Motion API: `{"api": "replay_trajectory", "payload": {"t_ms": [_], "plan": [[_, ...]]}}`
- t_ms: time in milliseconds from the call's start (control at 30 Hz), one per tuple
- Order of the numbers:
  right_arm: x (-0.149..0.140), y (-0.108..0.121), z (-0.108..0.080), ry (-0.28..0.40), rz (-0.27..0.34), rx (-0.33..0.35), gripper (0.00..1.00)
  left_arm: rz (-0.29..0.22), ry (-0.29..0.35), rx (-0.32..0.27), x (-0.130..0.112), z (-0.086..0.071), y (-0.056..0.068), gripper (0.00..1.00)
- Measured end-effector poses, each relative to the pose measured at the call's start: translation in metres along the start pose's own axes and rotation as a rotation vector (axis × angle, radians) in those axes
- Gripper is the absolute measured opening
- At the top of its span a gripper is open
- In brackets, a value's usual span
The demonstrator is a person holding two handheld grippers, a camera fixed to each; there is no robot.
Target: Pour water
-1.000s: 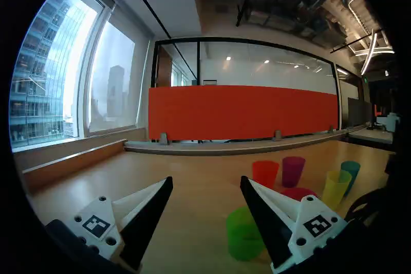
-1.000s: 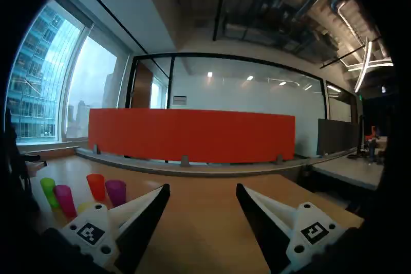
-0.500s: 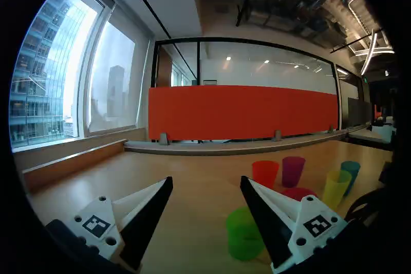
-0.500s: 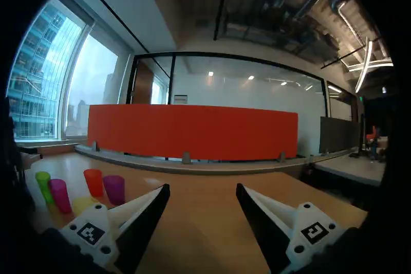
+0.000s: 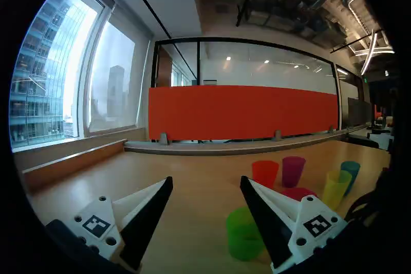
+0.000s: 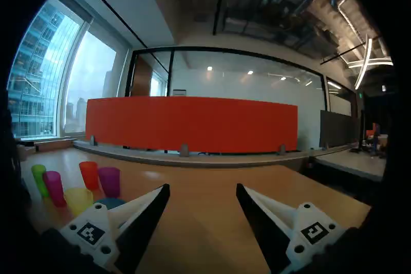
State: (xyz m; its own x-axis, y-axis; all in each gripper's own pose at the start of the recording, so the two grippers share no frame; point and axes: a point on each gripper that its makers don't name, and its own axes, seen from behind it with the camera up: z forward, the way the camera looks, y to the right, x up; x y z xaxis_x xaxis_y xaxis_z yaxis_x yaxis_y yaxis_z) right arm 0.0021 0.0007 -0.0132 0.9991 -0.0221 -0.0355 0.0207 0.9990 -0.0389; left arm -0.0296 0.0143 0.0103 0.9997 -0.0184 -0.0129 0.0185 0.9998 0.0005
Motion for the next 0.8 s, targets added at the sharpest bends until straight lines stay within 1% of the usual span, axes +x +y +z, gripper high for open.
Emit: {"api": "replay_trajectory", "payload": {"t_ms": [300,400,800], "plan": [[-0.011,0.001,0.004,-0.02,0.036,0.01,1.0,0.0,0.0,0.0,0.0,-0.001,0.0,0.98],[-0.014,0.001,0.005,-0.029,0.039,0.012,1.0,0.0,0.0,0.0,0.0,-0.001,0.0,0.98],[-0.012,0.0,0.003,-0.013,0.035,0.008,1.0,0.0,0.0,0.0,0.0,0.0,-0.001,0.98]]}}
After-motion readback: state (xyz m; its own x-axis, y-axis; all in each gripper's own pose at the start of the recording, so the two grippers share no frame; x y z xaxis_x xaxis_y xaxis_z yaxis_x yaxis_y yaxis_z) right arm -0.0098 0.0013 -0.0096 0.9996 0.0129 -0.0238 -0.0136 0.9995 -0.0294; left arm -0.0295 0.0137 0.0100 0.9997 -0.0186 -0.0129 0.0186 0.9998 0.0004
